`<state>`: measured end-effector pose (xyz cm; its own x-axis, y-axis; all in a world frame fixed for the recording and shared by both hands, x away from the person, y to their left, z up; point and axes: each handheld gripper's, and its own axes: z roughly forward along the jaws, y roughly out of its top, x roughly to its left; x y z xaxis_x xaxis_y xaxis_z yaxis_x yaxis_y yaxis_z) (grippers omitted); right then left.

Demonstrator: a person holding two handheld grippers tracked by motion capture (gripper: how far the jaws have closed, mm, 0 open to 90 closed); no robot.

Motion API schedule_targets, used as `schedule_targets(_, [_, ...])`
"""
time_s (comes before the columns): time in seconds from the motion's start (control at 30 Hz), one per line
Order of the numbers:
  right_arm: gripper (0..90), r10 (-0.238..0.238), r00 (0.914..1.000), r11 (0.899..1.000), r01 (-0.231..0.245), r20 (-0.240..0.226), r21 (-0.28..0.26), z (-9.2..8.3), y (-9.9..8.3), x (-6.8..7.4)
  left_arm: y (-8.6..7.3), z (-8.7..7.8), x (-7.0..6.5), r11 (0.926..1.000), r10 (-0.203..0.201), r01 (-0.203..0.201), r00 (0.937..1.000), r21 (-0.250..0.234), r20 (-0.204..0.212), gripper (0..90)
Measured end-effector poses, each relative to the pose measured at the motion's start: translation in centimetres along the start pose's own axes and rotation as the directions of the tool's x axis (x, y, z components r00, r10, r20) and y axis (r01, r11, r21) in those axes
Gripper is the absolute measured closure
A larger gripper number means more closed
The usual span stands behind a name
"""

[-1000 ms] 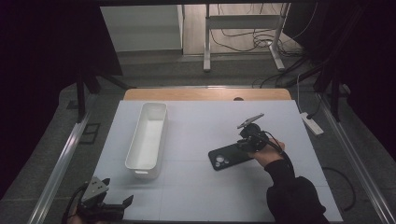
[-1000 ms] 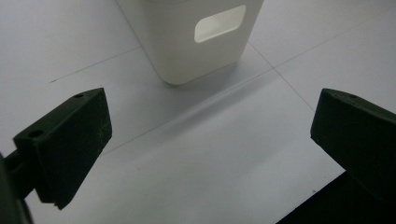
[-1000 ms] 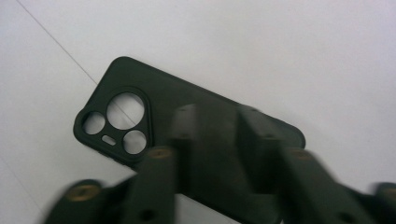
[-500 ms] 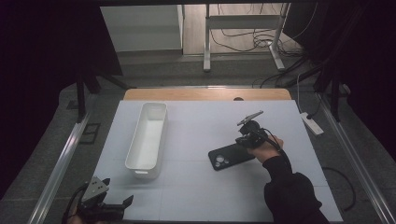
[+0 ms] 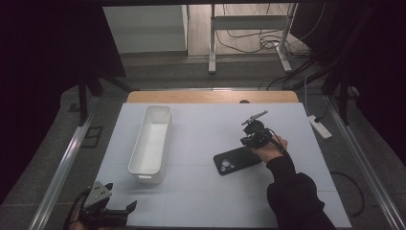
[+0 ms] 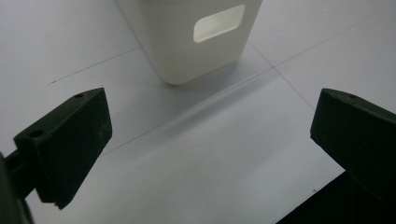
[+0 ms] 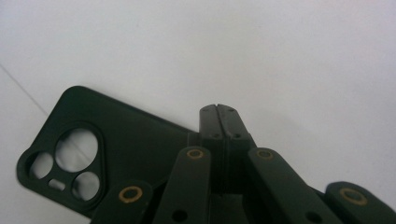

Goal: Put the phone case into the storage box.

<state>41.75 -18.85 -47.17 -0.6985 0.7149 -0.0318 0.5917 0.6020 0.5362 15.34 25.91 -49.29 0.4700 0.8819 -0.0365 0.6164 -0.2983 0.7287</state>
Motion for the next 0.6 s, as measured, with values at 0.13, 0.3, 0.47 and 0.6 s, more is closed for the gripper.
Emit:
schedule_targets(0.13, [90.0, 0.004, 1.0000, 1.000, -0.004, 0.007, -0.003, 0.4, 0.3, -0.2, 0.0, 0.0, 0.0, 1.0000, -0.001, 0.001, 1.0000, -0.001, 0.001, 0.0])
schedule_targets(0.3, [90.0, 0.007, 0.9999, 1.000, -0.007, 0.012, 0.015, 1.0, 0.2, -0.4, 0.0, 0.0, 0.0, 1.0000, 0.001, -0.001, 1.0000, -0.001, -0.001, 0.0])
schedule_targets(0.47, [90.0, 0.014, 0.9998, 1.000, -0.014, 0.016, 0.023, 1.5, 0.1, -0.6, 0.0, 0.0, 0.0, 1.0000, 0.002, -0.002, 1.0000, -0.001, -0.001, 0.0])
schedule_targets(0.6, [90.0, 0.013, 0.9997, 0.999, -0.013, 0.020, 0.033, 2.0, -0.1, -0.7, 0.0, 0.0, 0.0, 1.0000, 0.004, -0.004, 1.0000, 0.000, -0.001, 0.0])
